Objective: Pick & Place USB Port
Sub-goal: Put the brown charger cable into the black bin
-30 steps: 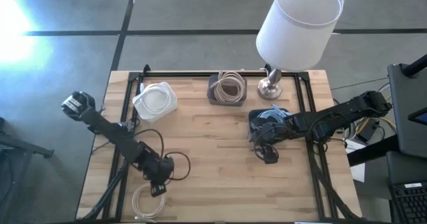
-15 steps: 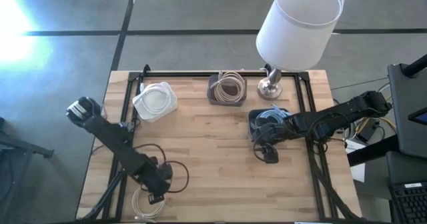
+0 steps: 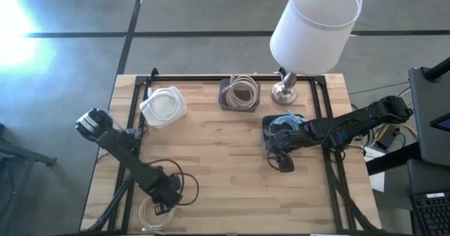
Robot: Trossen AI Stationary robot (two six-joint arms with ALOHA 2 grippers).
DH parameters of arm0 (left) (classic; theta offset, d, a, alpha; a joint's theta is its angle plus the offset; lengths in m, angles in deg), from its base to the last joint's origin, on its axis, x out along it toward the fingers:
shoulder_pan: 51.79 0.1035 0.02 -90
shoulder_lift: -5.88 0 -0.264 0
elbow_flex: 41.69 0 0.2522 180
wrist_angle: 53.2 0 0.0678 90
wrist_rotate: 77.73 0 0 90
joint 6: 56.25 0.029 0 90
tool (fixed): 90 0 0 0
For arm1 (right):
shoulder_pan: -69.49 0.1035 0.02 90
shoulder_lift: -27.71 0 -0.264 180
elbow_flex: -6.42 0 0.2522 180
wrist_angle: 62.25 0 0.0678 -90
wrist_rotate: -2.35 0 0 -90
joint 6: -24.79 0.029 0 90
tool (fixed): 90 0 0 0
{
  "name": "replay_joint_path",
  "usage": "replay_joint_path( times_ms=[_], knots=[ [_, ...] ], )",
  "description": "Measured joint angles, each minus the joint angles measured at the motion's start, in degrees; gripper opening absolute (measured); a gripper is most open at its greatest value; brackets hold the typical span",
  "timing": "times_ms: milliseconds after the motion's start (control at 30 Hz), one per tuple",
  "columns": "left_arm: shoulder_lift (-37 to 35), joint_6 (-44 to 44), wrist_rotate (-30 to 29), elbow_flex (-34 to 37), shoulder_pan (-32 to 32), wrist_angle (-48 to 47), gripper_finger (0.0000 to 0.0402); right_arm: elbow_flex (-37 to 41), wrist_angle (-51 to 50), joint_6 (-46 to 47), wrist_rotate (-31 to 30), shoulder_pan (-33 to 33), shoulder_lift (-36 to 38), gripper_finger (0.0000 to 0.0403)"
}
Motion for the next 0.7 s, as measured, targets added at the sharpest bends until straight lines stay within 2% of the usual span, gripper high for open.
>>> replay_joint_path(
  times_ms=[200, 367, 500, 600, 700],
  knots=[
    [1.9, 1.1, -0.1, 0.4, 0.0, 0.2, 0.0167, 0.0, -0.1, 0.0, 0.0, 0.0, 0.0, 0.0185],
    [4.4, 2.8, -0.4, 0.7, 0.0, 0.3, 0.0182, 0.0, -0.9, 0.0, 0.0, 0.0, 0.0, 0.0185],
    [5.2, 5.5, 0.2, 0.6, 0.1, -0.2, 0.0144, 0.0, -0.8, -0.1, 0.0, 0.0, 0.0, 0.0185],
    [4.6, 6.3, -1.5, 0.6, 0.5, -1.2, 0.0085, 0.0, -0.6, -0.1, -0.3, 0.0, 0.0, 0.0185],
    [4.0, 5.0, -6.4, -0.9, 1.7, -2.4, 0.0028, 0.0, -0.4, -0.2, -0.4, -0.1, 0.0, 0.0185]
  ],
)
